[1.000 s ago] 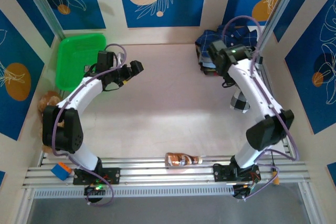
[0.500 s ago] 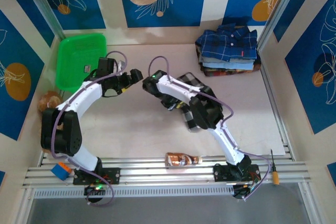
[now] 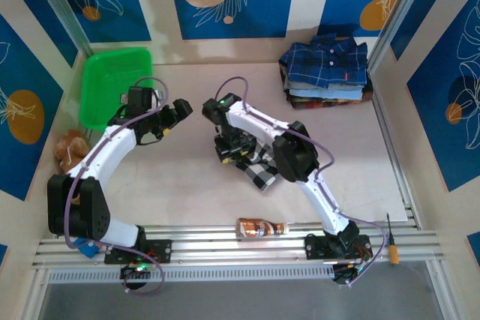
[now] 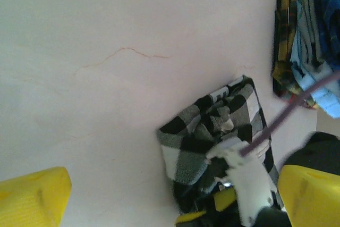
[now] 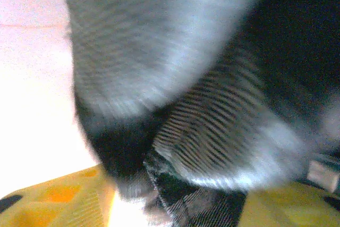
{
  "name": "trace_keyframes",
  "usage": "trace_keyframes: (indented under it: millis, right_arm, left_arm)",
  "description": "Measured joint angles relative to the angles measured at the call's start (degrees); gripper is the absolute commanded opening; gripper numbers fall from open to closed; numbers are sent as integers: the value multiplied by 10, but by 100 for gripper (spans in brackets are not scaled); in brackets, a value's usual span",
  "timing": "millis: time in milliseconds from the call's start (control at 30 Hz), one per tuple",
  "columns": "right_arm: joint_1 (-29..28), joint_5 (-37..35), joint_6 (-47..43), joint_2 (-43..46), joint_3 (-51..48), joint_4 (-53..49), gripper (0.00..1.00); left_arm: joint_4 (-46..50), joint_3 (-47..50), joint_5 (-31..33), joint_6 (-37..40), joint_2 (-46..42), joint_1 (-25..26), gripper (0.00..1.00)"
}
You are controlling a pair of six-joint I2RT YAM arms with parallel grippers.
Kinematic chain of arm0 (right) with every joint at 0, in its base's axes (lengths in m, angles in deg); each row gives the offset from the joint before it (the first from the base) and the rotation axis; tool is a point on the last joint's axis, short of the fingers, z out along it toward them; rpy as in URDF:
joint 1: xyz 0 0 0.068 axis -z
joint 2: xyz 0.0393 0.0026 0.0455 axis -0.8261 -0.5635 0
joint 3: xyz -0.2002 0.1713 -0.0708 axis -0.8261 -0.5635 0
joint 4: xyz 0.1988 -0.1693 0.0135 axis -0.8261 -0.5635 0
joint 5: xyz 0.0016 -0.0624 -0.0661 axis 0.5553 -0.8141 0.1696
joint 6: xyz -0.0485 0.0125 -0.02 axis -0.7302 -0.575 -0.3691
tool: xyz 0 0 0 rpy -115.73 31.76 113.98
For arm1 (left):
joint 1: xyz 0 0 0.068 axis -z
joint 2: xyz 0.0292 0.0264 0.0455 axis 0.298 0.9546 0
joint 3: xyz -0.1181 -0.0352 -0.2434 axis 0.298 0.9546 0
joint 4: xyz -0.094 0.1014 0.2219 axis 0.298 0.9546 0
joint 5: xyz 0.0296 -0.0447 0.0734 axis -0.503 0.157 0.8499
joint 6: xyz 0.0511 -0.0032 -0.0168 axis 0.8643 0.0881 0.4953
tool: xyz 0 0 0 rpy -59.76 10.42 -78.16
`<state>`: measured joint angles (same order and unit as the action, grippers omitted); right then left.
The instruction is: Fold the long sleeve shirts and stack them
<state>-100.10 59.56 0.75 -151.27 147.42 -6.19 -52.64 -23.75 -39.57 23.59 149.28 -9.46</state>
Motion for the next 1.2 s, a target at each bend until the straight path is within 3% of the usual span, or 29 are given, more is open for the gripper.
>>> trace_keyframes:
  millis: [100, 267, 300, 400, 433, 567, 667, 800, 1033, 1200]
  right_arm:
    - [11, 69, 29, 66, -40, 32, 74]
    - [23, 133, 65, 186, -99, 64, 73]
    - [30, 136, 71, 211, -116, 70, 68]
    - [75, 133, 86, 276, -172, 79, 32]
    - [97, 129, 92, 291, -191, 80, 26]
    - [209, 103, 99, 321, -293, 108, 16]
    - [259, 104, 99, 321, -374, 142, 12]
    - [278, 116, 99, 315, -442, 181, 10]
    - [276, 162, 120, 276, -494, 250, 9]
    - [242, 221, 163, 245, -506, 289, 8]
  left_arm:
    - [2, 0, 2, -13, -2, -7, 100]
    - [1, 0, 0, -26, 14, 6, 99]
    - [2, -2, -2, -27, 27, 13, 96]
    - [-4, -11, -18, -38, 78, 50, 80]
    - [-4, -15, -22, -39, 95, 66, 74]
    - [2, -44, -35, -45, 174, 138, 46]
    - [2, -62, -40, -55, 214, 171, 44]
    - [7, -90, -40, -60, 263, 185, 41]
    - [50, -213, -7, -38, 369, 184, 36]
    - [88, -349, 13, 7, 452, 177, 37]
